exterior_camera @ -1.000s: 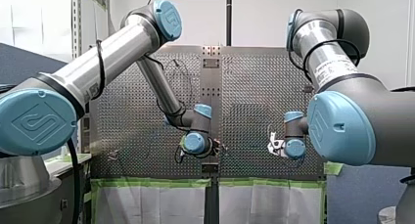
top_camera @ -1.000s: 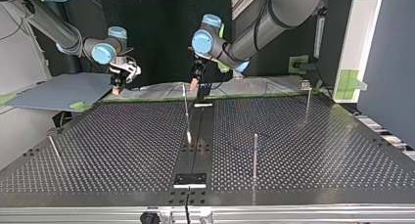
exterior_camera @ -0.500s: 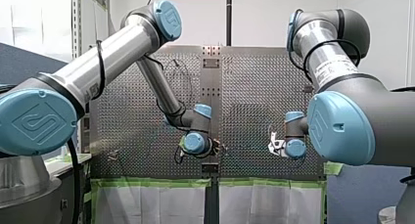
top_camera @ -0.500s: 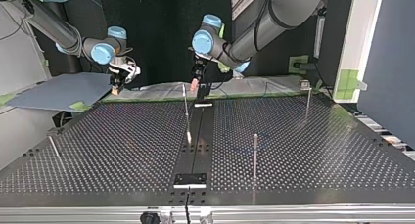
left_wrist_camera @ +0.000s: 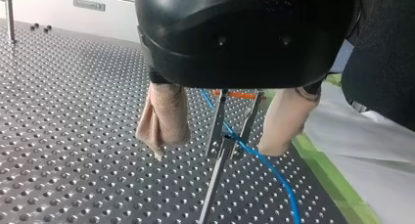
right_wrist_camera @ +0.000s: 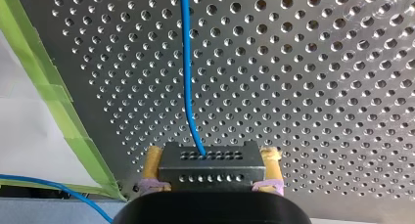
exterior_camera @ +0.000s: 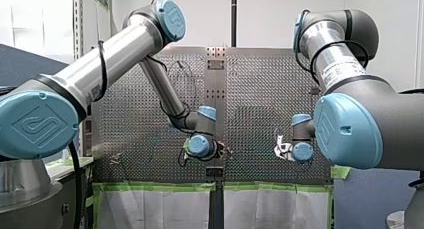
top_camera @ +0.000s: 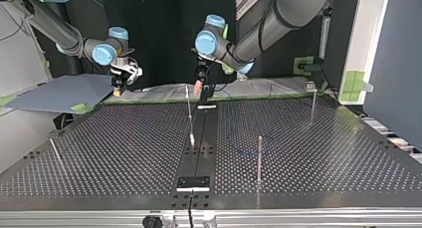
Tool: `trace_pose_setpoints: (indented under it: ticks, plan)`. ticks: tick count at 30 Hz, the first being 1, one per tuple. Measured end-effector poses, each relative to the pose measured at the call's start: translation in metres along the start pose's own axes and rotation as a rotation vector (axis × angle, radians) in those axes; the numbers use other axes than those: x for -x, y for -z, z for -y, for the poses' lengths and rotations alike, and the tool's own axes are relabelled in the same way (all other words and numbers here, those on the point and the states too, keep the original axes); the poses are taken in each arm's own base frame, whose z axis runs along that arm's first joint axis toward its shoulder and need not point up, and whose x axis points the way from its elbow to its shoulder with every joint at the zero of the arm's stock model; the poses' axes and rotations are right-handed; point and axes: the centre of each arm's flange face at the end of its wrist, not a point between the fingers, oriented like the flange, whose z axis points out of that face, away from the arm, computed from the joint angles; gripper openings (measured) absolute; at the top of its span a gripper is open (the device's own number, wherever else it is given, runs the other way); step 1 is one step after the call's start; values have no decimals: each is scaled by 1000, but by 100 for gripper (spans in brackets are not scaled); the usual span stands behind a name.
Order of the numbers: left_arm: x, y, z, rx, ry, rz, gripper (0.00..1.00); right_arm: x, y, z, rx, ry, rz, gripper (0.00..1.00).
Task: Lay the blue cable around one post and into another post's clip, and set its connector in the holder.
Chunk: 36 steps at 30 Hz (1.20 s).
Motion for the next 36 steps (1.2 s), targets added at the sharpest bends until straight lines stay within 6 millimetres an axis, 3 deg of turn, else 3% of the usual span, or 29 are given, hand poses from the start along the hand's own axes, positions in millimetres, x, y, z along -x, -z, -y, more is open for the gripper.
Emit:
trace_pose_setpoints:
  ticks: [5,18,36]
  plan:
    - [16,10,0,34,-8,19,100,0,0,0,0,0,3,0]
    - [50,61,-11,109,26,77,100,1,-1,-2,-10,-2,7,0]
    - [73,125,-45,172,201,93,100,4,0,-4,-14,-5,27,0]
